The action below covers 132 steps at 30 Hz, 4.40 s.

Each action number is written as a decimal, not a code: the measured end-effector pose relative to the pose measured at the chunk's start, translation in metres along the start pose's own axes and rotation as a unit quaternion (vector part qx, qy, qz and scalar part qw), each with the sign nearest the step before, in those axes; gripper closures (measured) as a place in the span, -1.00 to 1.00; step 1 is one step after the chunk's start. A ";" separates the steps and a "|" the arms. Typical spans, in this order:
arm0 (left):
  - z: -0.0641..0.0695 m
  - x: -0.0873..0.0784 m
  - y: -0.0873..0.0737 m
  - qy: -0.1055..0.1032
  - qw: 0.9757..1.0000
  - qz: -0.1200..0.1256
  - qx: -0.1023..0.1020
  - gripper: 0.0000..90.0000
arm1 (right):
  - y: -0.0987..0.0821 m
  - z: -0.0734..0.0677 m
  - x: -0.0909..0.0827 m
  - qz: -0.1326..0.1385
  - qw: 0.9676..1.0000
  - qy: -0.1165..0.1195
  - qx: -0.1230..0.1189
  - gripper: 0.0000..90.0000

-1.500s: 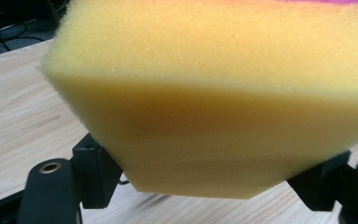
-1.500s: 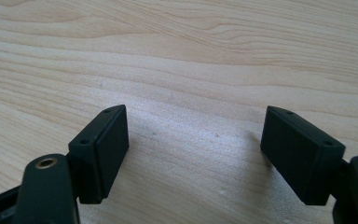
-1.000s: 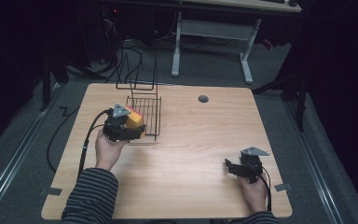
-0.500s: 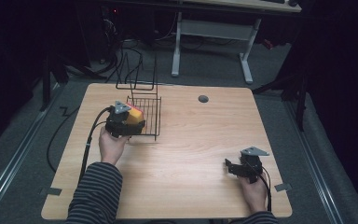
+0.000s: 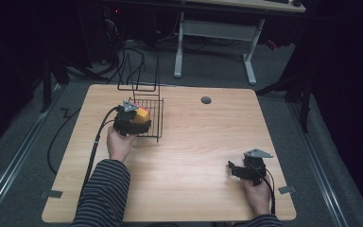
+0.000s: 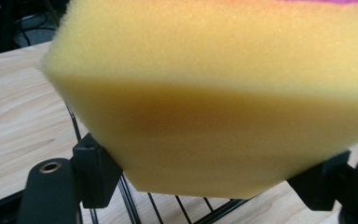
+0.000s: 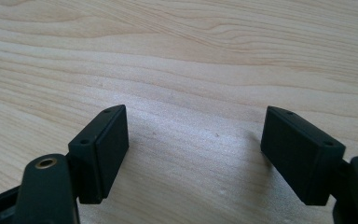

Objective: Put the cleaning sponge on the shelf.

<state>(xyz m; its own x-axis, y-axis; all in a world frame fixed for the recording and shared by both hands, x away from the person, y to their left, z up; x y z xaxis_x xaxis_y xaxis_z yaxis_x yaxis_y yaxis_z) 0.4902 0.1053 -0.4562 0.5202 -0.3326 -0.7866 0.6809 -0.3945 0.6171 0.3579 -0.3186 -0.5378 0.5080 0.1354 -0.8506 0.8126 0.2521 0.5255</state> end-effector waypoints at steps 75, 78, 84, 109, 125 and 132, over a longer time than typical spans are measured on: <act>-0.002 -0.003 -0.019 -0.026 0.999 -0.016 -0.015 -1.00 | 0.000 0.000 0.000 0.000 1.000 0.000 0.001 -0.48; -0.002 -0.007 -0.021 -0.029 0.999 -0.010 -0.013 -0.99 | 0.000 0.000 0.000 0.000 1.000 0.000 0.001 -0.48; -0.001 -0.017 -0.028 -0.047 0.999 0.002 -0.018 -0.91 | 0.000 0.000 0.000 0.000 1.000 0.000 0.001 -0.48; -0.008 -0.053 -0.049 -0.053 0.998 0.032 -0.025 -0.84 | 0.000 0.000 0.000 0.000 1.000 0.000 0.001 -0.48; -0.008 -0.073 -0.058 -0.049 0.997 0.047 -0.021 -0.82 | 0.000 0.000 0.000 0.000 1.000 0.000 0.001 -0.48; -0.012 -0.078 -0.066 -0.048 0.997 0.055 -0.031 -0.80 | 0.000 0.000 0.000 0.000 1.000 0.000 0.001 -0.48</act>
<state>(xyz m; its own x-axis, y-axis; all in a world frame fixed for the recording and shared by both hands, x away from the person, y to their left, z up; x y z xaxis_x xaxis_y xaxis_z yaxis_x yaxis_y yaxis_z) 0.4107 0.1676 -0.4359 0.5444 -0.4518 -0.7067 0.6549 -0.2976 0.6947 0.3579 -0.3184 -0.5378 0.5082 0.1359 -0.8504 0.8129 0.2506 0.5258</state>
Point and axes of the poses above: each handheld gripper's, and its own axes: x roughly forward along the jaws, y roughly out of its top, z roughly to its right, the point moved 1 cm from there along x, roughly forward along the jaws, and after that the axes turned 14 degrees about -z, right-handed, at the moved point
